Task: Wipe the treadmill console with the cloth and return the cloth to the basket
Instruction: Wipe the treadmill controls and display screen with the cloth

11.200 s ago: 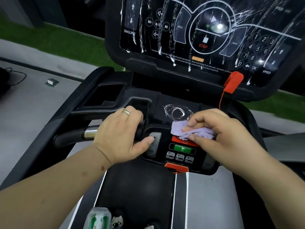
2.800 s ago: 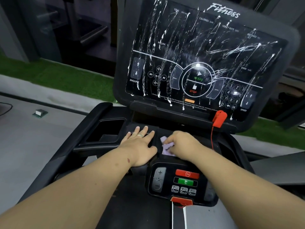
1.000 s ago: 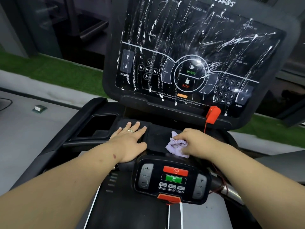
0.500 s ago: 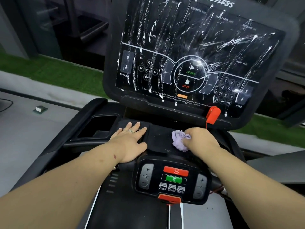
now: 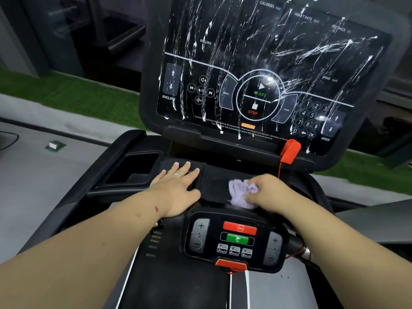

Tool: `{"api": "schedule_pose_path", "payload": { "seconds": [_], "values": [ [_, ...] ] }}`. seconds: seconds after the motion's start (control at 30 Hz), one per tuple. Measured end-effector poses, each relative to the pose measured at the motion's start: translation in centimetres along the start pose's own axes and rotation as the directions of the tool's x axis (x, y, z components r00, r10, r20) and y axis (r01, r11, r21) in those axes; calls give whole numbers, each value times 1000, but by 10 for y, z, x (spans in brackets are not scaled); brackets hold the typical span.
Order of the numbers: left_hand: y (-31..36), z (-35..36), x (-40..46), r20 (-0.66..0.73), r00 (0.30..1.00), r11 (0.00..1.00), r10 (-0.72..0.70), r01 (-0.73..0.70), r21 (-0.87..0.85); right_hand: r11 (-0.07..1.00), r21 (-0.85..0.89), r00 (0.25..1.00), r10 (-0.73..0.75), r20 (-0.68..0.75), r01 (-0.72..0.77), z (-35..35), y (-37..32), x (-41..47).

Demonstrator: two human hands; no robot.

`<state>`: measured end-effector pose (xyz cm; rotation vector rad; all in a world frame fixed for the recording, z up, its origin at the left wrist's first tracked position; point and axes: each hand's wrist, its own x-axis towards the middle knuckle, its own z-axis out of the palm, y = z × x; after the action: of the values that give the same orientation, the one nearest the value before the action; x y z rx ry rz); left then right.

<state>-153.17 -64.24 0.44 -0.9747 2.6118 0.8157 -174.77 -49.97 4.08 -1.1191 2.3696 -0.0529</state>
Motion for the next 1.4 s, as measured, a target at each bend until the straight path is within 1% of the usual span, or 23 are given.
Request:
{"api": "schedule_pose_path", "payload": {
  "seconds": [0.03, 0.07, 0.17, 0.2, 0.27, 0.3, 0.37, 0.4, 0.47, 0.53, 0.6, 0.7, 0.77, 0.8, 0.9, 0.97, 1.0, 1.07, 1.13, 1.2, 1.27, 1.37, 1.4],
  "values": [
    [0, 0, 0, 0, 1000, 1000, -1, 1, -1, 999, 35, 999, -41, 29, 40, 0, 3, -4],
    [0, -1, 0, 0, 1000, 1000, -1, 1, -3, 998, 25, 998, -54, 25, 53, 0, 6, -3],
    [1, -1, -1, 2, 1000, 1000, -1, 1, -2, 989, -148, 995, 0, -103, -15, 0, 2, 13],
    [1, -1, -1, 2, 1000, 1000, -1, 1, -3, 977, -212, 991, -9, -134, -19, 5, -1, 17],
    [1, -1, -1, 0, 1000, 1000, -6, 6, -5, 961, -271, 983, -102, -155, 57, 14, -9, 19],
    [1, -1, -1, 3, 1000, 1000, -5, 5, -6, 965, -240, 982, -143, -126, 110, 15, -9, 17],
    [1, -1, -1, 1, 1000, 1000, -3, 3, -2, 962, -185, 979, -206, -5, 201, 10, -6, 10],
    [1, -1, -1, 0, 1000, 1000, -3, 3, 0, 957, -209, 980, -195, 48, 201, 5, -2, 10],
    [0, 0, 0, 1, 1000, 1000, -1, 1, 0, 964, -250, 996, -88, 21, 91, 0, 5, 16],
    [-2, 1, 1, -4, 1000, 1000, 1, -1, -3, 962, -270, 997, -57, -42, 43, 3, 0, 19],
    [-2, 1, 2, -3, 1000, 1000, 2, -2, -7, 947, -312, 997, -78, -10, 71, 12, -14, 19],
    [-2, 2, 3, -5, 1000, 1000, 1, -1, 1, 964, -227, 988, -122, 94, 141, 12, -15, 19],
    [-2, 1, 2, -5, 1000, 1000, 3, -3, 0, 980, -185, 995, -51, 87, 67, 1, 0, 21],
    [-2, 1, 2, -6, 1000, 1000, 5, -5, -2, 985, -172, 999, -22, 50, 31, -1, 5, 23],
    [-1, 0, 2, -8, 1000, 1000, 3, -3, -4, 966, -257, 1000, 6, -14, -9, 10, -2, 25],
    [0, 0, 1, -5, 1000, 1000, 1, -1, -5, 960, -273, 998, -67, 5, 66, 16, -15, 22],
    [0, 0, 1, -5, 1000, 1000, 0, 0, -4, 962, -262, 996, -71, 44, 80, 15, -14, 21],
    [0, 0, 1, -5, 1000, 1000, 1, -1, -5, 962, -265, 995, -39, 93, 63, 7, -4, 26],
    [0, 0, 1, -6, 1000, 1000, 2, -2, -8, 944, -328, 990, 12, 140, 35, 3, 6, 32],
    [0, 0, 2, -5, 1000, 1000, 1, -1, -12, 939, -344, 994, 60, 95, -23, 6, 0, 33],
    [0, 0, 2, -3, 1000, 1000, 3, -3, -9, 954, -298, 999, -9, 35, 19, 15, -12, 31],
    [0, -1, 1, -6, 1000, 1000, 1, -1, -2, 977, -170, 984, -101, 146, 126, 14, -7, 22],
    [1, -1, 1, -4, 1000, 1000, 2, -2, -4, 976, -178, 983, -97, 153, 124, 10, 4, 22]
  ]
}}
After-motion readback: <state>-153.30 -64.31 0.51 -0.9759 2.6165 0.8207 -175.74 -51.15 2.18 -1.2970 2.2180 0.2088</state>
